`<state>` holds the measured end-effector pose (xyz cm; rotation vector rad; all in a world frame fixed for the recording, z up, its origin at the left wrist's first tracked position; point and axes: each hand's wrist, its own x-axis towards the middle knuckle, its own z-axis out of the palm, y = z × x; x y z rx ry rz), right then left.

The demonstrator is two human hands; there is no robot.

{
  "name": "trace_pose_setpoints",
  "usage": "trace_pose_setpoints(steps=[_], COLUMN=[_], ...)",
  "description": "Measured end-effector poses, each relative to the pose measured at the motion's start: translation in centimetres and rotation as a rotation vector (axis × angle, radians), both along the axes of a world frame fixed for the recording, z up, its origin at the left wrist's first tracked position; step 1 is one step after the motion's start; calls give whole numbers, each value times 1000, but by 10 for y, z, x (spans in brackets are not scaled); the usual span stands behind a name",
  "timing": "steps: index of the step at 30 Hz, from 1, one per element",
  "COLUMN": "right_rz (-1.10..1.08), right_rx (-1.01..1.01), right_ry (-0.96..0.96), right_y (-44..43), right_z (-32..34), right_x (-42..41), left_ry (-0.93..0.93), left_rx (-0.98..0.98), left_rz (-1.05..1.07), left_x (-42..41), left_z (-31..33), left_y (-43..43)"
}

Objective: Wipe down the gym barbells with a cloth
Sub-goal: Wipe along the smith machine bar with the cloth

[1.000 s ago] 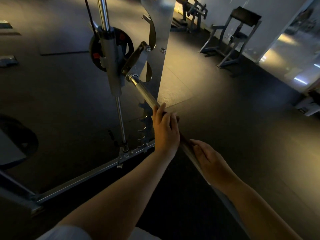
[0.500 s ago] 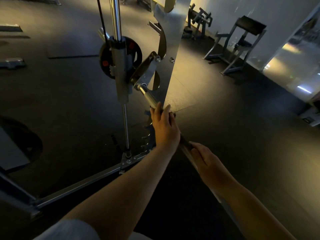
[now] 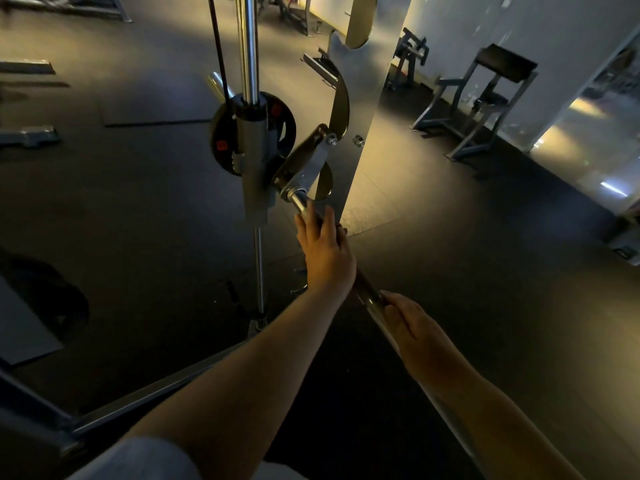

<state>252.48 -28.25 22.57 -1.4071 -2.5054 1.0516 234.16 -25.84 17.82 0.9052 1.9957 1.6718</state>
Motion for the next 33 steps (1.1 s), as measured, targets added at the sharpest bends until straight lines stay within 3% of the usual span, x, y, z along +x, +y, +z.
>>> trace_pose_setpoints(steps=[3,7,10,13,20,25,30,33], right_rz=[5,5,-1,-12,-34,-33,-35,-50], right_rx=[5,29,11,13,-16,13,32,21], right_ry=[16,28,31,24,29,12,-3,15], right_y=[4,10,13,15,19,16,13,14], right_z=[0,-3,-7,-10,-10,-8,-8,-9], right_x=[-7,-19,-22,-21,-22,-24,-24,-23], left_ry=[74,-62,-314,-528,-674,-786,-726,-437], left_rx=[57,181,224,189,157,-18,-23,108], left_rz=[-75,-38,88,154,89,190,227,196], left_x=[14,11,-23,-43,4,-52,-67,-23], left_z=[-10,-13,-2,7,14,26,25,2], left_y=[-14,-15,10,25,-11,26,38,18])
